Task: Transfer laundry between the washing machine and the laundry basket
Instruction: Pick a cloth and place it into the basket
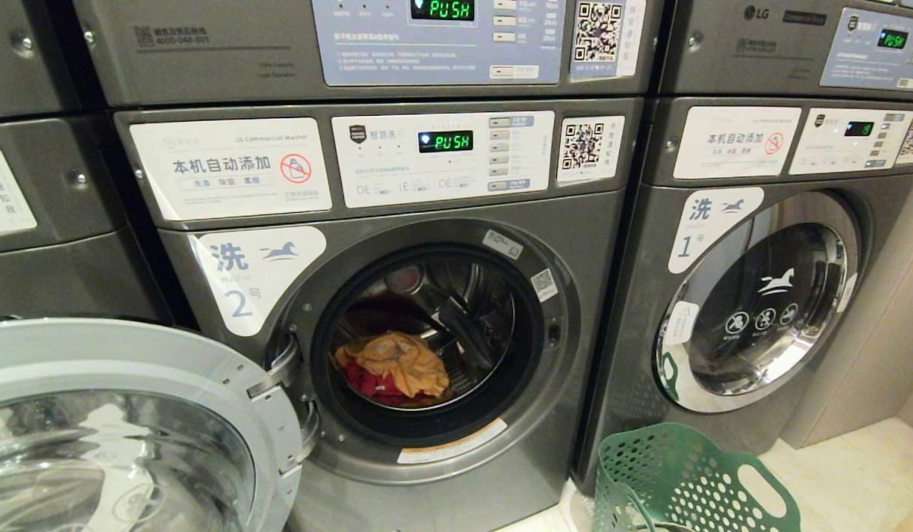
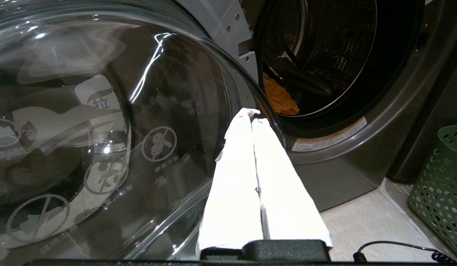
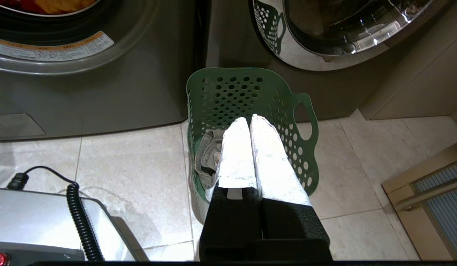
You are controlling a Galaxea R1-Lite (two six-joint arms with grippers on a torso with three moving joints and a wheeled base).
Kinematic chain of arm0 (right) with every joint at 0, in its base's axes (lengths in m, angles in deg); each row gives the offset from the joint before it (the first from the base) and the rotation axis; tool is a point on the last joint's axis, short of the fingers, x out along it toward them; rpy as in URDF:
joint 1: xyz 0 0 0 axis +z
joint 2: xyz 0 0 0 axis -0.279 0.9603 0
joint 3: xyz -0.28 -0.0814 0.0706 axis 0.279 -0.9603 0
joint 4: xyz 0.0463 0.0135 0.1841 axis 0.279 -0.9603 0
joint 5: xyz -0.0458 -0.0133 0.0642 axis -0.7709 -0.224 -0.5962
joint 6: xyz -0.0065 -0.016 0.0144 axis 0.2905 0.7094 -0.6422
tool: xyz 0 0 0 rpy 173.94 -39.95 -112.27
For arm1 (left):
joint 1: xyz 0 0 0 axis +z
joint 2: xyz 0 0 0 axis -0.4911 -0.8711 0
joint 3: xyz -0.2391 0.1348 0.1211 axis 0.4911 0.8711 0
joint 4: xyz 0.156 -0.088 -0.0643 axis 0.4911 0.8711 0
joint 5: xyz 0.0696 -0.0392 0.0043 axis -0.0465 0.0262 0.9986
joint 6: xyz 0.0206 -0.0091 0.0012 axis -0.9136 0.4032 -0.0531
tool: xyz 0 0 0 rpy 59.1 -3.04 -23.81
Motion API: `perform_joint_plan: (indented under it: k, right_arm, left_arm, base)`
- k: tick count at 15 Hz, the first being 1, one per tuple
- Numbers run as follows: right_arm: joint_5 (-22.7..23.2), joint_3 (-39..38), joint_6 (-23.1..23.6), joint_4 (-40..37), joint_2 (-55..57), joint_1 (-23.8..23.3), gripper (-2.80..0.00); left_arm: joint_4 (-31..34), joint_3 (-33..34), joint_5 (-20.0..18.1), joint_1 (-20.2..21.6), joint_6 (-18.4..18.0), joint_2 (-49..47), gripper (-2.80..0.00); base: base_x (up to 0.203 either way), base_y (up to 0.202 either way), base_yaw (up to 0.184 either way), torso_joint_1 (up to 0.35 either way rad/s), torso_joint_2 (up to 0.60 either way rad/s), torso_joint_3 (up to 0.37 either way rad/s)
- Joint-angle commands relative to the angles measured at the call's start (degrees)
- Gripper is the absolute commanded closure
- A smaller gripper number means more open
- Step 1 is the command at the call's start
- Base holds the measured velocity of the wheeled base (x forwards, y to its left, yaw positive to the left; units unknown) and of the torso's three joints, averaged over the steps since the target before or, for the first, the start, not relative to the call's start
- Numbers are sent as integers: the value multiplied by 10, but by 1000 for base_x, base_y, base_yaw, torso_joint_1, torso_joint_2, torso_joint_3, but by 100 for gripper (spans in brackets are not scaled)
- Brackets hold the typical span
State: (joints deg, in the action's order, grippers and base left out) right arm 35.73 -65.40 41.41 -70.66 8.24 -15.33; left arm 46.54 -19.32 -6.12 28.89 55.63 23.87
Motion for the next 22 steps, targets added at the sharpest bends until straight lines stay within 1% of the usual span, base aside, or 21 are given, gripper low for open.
perform_joint_plan:
  k: [1, 3, 5, 16, 22]
  right_arm:
    - [21, -1, 1, -8, -37, 0, 0]
    - [32, 2, 4, -41, -88, -1, 0]
    - [36, 6, 5, -60, -114, 0, 0]
    - [36, 6, 4, -61, -129, -2, 0]
    - [36, 6, 4, -61, -139, -3, 0]
  left_arm:
    - [0, 0, 0, 0, 0, -1, 0]
    - [0, 0, 0, 0, 0, -1, 0]
    - [0, 0, 0, 0, 0, -1, 0]
    - [1, 0, -1, 0, -1, -1, 0]
    - [-2, 0, 0, 0, 23, -1, 0]
  base:
    - [0, 0, 0, 0, 0, 0]
    - [0, 0, 0, 0, 0, 0]
    - [0, 0, 0, 0, 0, 0]
    - [0, 0, 0, 0, 0, 0]
    - [-2, 20, -3, 0, 0, 1]
